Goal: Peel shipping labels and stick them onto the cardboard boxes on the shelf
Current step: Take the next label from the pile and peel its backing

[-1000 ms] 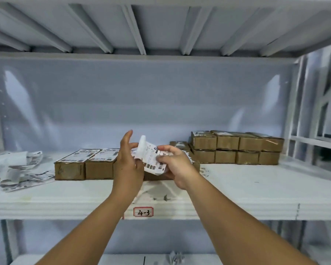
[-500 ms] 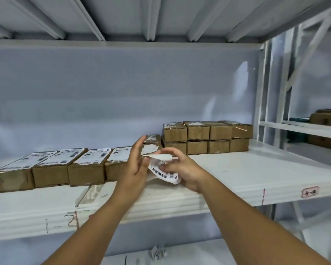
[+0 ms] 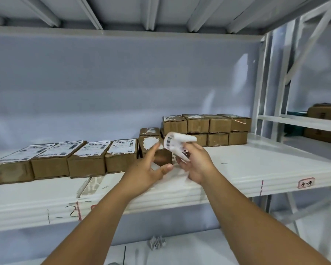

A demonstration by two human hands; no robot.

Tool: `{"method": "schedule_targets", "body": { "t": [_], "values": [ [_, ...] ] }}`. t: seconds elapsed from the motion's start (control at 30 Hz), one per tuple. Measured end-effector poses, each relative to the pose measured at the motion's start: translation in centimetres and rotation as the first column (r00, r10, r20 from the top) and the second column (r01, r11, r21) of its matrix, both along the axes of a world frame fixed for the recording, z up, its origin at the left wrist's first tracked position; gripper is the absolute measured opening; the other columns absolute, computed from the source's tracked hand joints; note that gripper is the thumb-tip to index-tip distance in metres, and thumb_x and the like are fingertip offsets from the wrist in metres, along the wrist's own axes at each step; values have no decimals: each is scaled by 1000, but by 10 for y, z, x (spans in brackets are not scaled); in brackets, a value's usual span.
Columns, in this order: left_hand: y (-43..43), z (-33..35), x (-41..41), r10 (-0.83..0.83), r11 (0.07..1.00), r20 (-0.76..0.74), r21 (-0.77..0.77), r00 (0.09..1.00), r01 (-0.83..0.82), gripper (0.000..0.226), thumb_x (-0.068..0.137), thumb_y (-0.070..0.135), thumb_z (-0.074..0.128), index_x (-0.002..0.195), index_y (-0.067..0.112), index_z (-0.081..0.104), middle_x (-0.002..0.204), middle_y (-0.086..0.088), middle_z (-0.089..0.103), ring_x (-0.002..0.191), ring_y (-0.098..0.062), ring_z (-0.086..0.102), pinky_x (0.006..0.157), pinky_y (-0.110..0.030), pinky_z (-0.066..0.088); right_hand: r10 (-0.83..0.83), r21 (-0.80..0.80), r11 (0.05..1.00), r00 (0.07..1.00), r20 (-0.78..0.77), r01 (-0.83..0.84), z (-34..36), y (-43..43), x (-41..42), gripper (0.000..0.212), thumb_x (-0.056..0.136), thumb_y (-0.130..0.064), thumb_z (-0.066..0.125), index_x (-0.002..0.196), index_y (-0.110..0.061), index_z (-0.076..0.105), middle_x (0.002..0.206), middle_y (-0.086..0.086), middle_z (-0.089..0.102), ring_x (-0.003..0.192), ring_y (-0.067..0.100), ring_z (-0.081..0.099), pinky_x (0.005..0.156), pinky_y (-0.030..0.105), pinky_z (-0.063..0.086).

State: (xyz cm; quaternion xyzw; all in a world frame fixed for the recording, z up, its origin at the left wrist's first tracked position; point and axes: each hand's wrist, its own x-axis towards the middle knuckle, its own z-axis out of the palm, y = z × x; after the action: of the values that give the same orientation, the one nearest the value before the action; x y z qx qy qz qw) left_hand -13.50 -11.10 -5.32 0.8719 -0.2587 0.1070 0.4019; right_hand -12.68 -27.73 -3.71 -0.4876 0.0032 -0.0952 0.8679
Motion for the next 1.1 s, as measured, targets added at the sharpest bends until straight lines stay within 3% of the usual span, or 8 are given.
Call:
{"method": "schedule_targets", "body": {
  "t": [0.13,0.4,0.57,0.73,0.83,0.93,1.0,1.1],
  "values": [
    [-3,2,-9,-29,990,-5,135,1000,29,54,74,64,57,121,37,58,96,23,63,86,11,54,74,-11,38,-125,177,975,990,-59,134,1,-7,1,11,96,-19,52,87,-15,58,90,6,63,78,18,56,67,27,46],
    [-3,0,0,-62,996,107,69,992,55,19,85,41,64,95,26,67,94,8,58,88,-1,54,76,-17,41,-140,-215,966,989,41,145,1,6,-2,31,92,-36,58,76,-10,62,75,6,68,67,23,65,58,29,52],
    [-1,4,0,-43,987,13,-154,999,44,63,87,69,33,95,15,66,91,-1,68,83,-11,61,81,-31,45,-173,-323,932,985,5,165,-2,9,0,28,89,-30,63,81,-3,64,93,19,70,78,32,68,74,45,55],
    [4,4,-14,-53,923,53,383,997,29,65,77,69,36,118,25,62,118,8,60,111,-11,54,94,-26,41,-162,-320,935,987,4,155,-4,7,6,19,90,-18,61,75,-7,62,85,16,68,81,32,65,84,47,53],
    [7,-1,-19,-59,841,121,541,991,-16,64,76,63,60,134,37,48,135,19,44,123,-4,41,101,-20,31,-159,-362,921,987,-8,145,-5,7,7,19,90,-19,60,74,-10,62,84,12,69,76,28,64,67,35,50],
    [9,-7,-20,-40,902,164,431,986,-35,40,82,51,63,119,35,62,123,17,59,112,-3,51,94,-21,38,-140,-379,917,990,-5,127,-3,7,4,18,92,-21,57,75,-14,60,77,5,68,63,19,61,53,23,40],
    [11,-6,-23,-16,959,138,284,990,-24,15,89,41,58,86,30,68,84,9,66,79,-7,57,71,-27,41,-150,-398,908,989,-8,134,-3,7,2,18,93,-22,56,76,-16,60,75,3,67,61,17,61,51,23,42],
    [15,-2,-25,-20,996,-5,-85,1000,19,21,97,21,50,79,28,59,71,6,56,66,-10,51,63,-29,43,-130,-429,896,991,3,119,-3,10,-2,18,90,-25,58,78,-13,65,81,10,70,74,31,68,62,44,58]
  ]
}}
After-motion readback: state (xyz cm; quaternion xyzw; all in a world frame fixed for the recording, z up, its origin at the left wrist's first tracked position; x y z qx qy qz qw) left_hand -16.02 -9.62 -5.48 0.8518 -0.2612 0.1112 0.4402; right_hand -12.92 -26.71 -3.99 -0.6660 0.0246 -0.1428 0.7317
